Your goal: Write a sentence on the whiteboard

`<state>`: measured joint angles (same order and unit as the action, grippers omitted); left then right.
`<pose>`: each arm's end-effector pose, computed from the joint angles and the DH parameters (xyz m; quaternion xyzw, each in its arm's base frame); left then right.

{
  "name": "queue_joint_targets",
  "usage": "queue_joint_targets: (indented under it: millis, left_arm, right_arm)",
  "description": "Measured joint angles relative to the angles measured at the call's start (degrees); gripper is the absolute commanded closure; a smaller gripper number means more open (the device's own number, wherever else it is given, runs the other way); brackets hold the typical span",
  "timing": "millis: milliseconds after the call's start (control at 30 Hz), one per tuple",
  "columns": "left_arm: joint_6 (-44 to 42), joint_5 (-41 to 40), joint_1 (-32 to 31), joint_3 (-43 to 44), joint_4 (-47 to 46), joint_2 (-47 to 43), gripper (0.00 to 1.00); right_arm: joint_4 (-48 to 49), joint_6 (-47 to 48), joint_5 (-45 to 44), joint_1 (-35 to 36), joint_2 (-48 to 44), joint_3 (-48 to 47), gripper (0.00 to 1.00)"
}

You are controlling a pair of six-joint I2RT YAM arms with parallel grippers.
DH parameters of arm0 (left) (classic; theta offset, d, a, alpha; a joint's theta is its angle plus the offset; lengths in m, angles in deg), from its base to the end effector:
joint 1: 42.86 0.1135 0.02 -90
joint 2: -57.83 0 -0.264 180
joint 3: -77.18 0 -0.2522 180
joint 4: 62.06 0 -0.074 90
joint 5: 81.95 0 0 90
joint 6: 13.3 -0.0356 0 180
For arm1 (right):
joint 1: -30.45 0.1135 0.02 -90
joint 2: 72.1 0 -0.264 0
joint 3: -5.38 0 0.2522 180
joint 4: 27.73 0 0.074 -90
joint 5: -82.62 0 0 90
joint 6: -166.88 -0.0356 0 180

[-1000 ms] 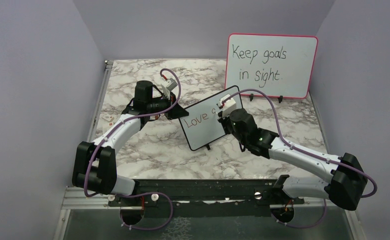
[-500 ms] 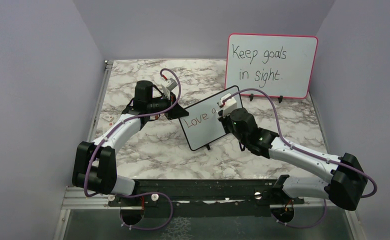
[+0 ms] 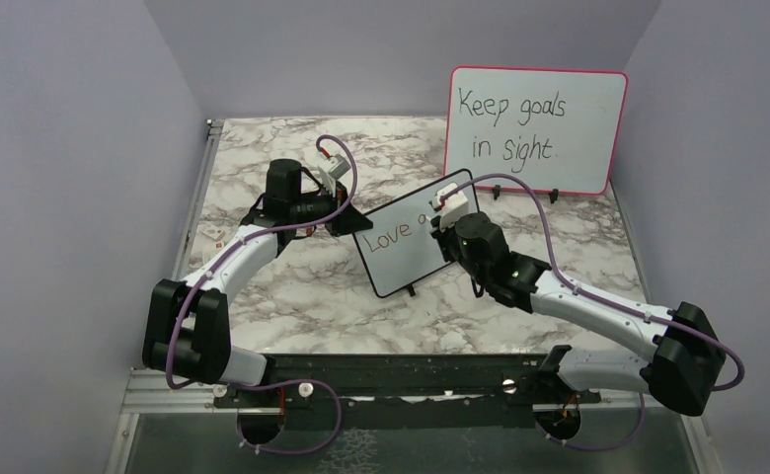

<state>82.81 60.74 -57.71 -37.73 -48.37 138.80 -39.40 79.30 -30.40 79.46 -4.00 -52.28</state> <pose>0.2869 -0.1054 0.2581 0.2817 0.7551 -0.4591 0.3737 0.1866 0.1935 0.2726 -0.2523 0.7807 0.0643 0.5680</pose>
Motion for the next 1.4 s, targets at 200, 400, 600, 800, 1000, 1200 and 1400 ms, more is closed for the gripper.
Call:
queue_joint_targets:
  millis: [200, 400, 600, 800, 1000, 1200, 1400]
  left_arm:
    - [0.0, 0.0, 0.0, 0.0, 0.0, 0.0, 1.0]
    - [0.0, 0.0, 0.0, 0.0, 0.0, 0.0, 1.0]
    - [0.0, 0.0, 0.0, 0.0, 0.0, 0.0, 1.0]
    - [0.0, -0.02, 0.0, 0.0, 0.02, 0.0, 1.0]
    - [0.0, -0.02, 0.0, 0.0, 0.02, 0.0, 1.0]
    - [0.0, -0.02, 0.0, 0.0, 0.04, 0.0, 1.0]
    - [0.0, -0.02, 0.0, 0.02, 0.07, 0.0, 1.0]
  right_arm:
    - [-1.25, -0.04, 0.22, 0.0, 0.0, -0.22, 0.99]
    - [-3.76, -0.44, 0.85, 0.0, 0.07, -0.76, 1.0]
    - [-6.1, -0.55, 1.7, -0.02, 0.24, -1.09, 1.0]
    - [-7.96, -0.9, 2.19, -0.02, 0.66, -1.9, 1.0]
    - [-9.11, -0.87, 2.99, -0.02, 0.81, -2.05, 1.0]
    - [-10.23, -0.87, 3.85, -0.02, 0.98, -2.67, 0.99]
    - [-11.21, -0.87, 5.31, -0.02, 1.03, -2.78, 1.0]
